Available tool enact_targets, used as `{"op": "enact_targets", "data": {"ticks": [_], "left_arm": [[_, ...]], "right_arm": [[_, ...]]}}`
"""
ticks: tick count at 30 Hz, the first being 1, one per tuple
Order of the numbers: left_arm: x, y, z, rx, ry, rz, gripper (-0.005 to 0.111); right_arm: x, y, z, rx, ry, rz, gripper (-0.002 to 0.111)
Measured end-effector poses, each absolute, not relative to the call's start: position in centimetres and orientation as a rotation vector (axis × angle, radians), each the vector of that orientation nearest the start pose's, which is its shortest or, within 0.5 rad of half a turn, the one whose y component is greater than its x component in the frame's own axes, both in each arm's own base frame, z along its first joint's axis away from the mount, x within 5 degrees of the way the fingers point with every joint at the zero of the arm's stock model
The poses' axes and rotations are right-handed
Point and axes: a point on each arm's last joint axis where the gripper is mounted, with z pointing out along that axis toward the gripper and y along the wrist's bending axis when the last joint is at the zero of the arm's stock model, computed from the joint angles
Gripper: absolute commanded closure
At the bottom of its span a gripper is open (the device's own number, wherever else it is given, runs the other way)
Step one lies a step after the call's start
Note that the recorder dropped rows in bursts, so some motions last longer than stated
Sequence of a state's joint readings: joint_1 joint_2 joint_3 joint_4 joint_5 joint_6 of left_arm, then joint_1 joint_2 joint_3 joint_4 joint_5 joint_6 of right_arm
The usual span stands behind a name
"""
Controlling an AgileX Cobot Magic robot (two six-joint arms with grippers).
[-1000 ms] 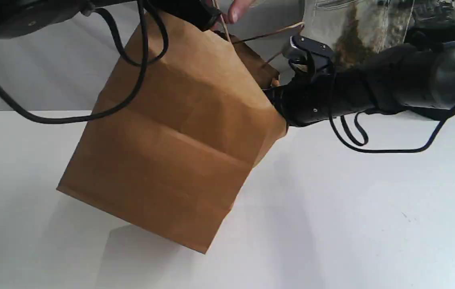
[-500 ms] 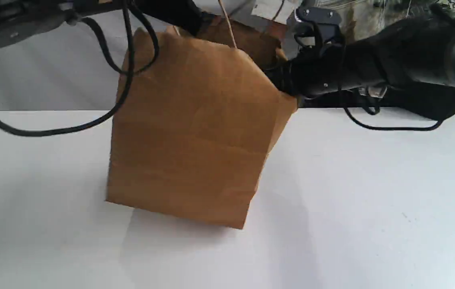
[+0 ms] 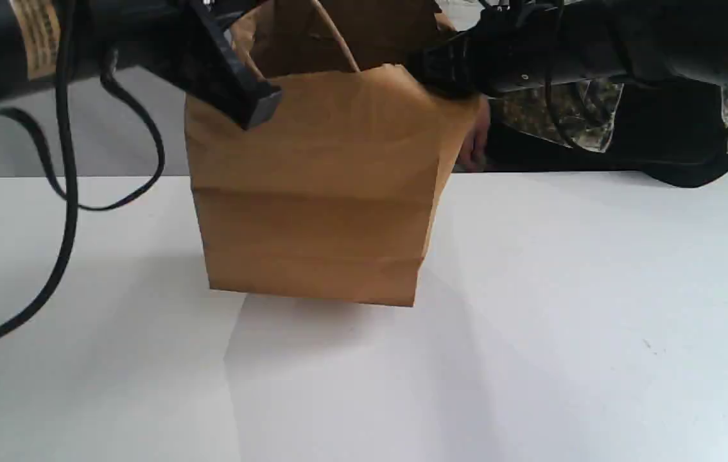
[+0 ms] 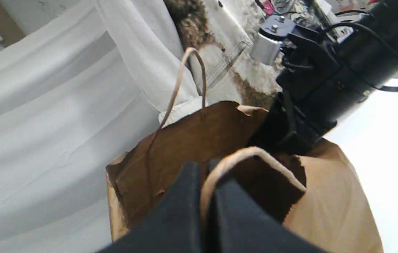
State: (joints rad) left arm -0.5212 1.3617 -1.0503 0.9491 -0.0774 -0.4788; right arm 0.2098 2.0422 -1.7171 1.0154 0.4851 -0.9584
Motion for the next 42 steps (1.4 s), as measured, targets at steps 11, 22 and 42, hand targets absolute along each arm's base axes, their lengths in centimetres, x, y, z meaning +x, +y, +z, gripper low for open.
{"op": "enact_targets", "data": {"ticks": [11, 22, 42], "left_arm": [[26.3, -17.1, 34.7, 0.950, 1.432, -0.190, 0.096], [27.8, -14.5, 34.8, 0.881, 1.454, -0.135, 0.043], [25.9, -9.3, 38.7, 0.668, 1.344, -0.103, 0.037]], "right_arm": [[46.6, 13.6, 27.9, -0.510, 2.007, 0.528, 0.096], [46.7, 13.6, 28.0, -0.536, 1.986, 0.502, 0.036], [44.2, 12.3, 35.4, -0.609, 1.778, 0.292, 0.042]]}}
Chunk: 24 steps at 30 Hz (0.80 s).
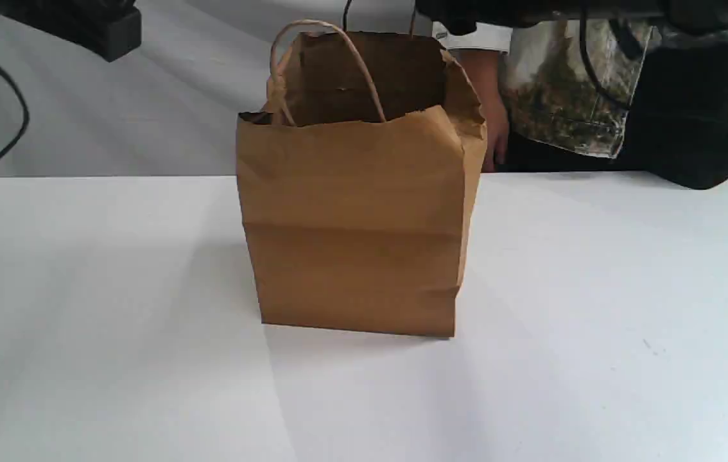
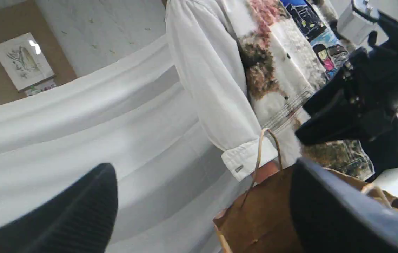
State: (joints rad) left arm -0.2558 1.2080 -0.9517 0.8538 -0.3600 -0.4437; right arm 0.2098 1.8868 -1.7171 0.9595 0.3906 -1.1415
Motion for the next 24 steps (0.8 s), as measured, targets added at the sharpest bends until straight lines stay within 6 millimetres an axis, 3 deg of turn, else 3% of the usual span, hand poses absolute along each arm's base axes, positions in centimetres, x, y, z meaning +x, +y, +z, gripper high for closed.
{"op": "enact_targets", "data": {"ticks": [7, 12, 18, 21, 24], "left_arm": [[22.2, -8.2, 39.1, 0.661, 1.304, -0.071, 0.037], [19.1, -7.3, 38.7, 0.625, 1.280, -0.083, 0.037], [15.7, -6.2, 37.7, 0.537, 1.261, -0.140, 0.037], [14.4, -6.0, 36.7, 0.520, 1.240, -0.180, 0.037], [13.4, -6.0, 35.5, 0.518, 1.215, -0.229, 0.037]], "right_arm": [[41.3, 10.9, 37.3, -0.655, 1.730, 0.117, 0.046], [38.6, 8.4, 37.6, -0.488, 1.654, -0.091, 0.049], [33.1, 3.7, 37.7, -0.092, 1.429, -0.394, 0.056], [29.4, 2.5, 36.7, -0.051, 1.253, -0.489, 0.060], [26.1, 2.8, 35.8, -0.116, 1.110, -0.450, 0.063]]}}
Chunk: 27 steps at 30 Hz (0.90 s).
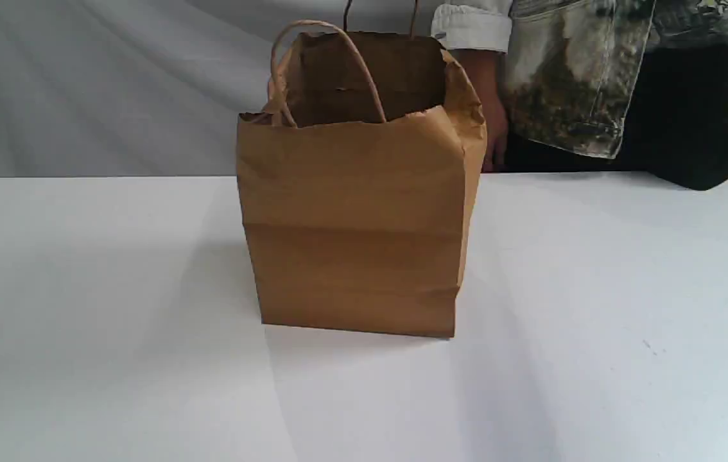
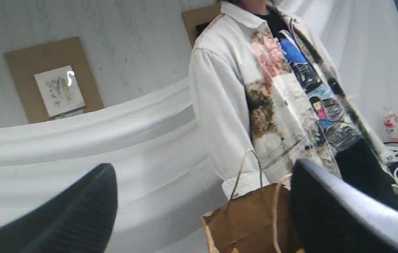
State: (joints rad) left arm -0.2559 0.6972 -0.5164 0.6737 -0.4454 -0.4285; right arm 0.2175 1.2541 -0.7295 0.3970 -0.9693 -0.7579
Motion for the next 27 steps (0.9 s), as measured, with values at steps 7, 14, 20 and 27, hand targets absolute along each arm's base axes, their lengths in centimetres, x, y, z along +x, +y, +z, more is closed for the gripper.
{"op": "enact_targets", "data": {"ticks": [7, 14, 20, 27], "left_arm": [[12.6, -6.2, 32.6, 0.524, 1.243, -0.300, 0.037], [12.0, -6.5, 30.5, 0.557, 1.231, -0.352, 0.037], [10.9, -7.0, 29.0, 0.625, 1.125, -0.400, 0.037], [10.5, -7.1, 28.5, 0.646, 1.095, -0.405, 0.037]], "right_arm": [[20.9, 4.7, 33.9, -0.346, 1.028, -0.190, 0.069], [18.3, 4.1, 30.6, -0.372, 1.182, -0.138, 0.070], [16.0, 3.6, 28.1, -0.357, 1.235, -0.094, 0.070], [14.0, 3.2, 26.4, -0.353, 1.245, -0.081, 0.070]]}}
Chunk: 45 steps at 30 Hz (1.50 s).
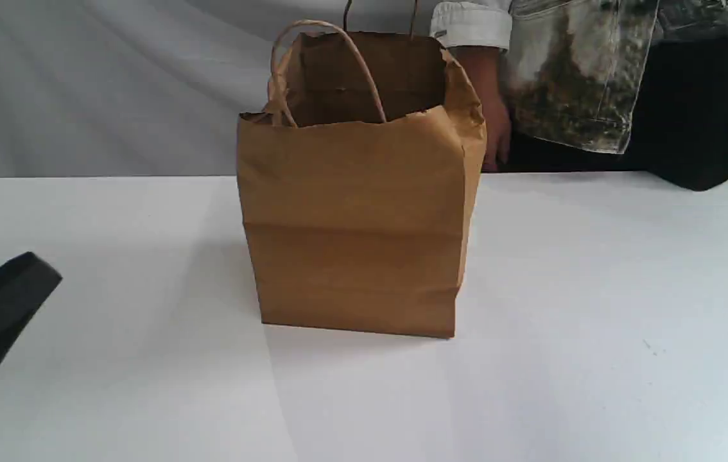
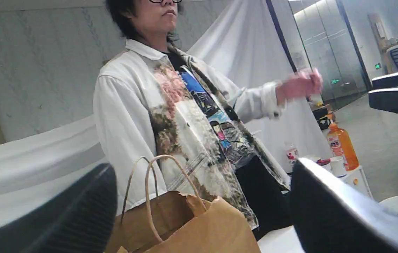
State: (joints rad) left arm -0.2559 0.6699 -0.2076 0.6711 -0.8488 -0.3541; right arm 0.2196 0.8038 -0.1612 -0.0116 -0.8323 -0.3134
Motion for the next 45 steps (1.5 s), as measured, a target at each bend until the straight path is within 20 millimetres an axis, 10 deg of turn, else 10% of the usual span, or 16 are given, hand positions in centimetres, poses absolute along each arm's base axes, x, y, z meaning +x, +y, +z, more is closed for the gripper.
{"op": "enact_targets", "data": {"ticks": [16, 45], "left_arm": [[9.7, -4.1, 25.1, 0.297, 1.077, -0.319, 0.037], [10.0, -4.0, 24.5, 0.292, 1.151, -0.293, 0.037]], "right_arm": [[10.6, 1.7, 24.3, -0.196, 1.194, -0.031, 0.070], [11.0, 1.4, 22.7, -0.068, 1.389, 0.086, 0.070]]}}
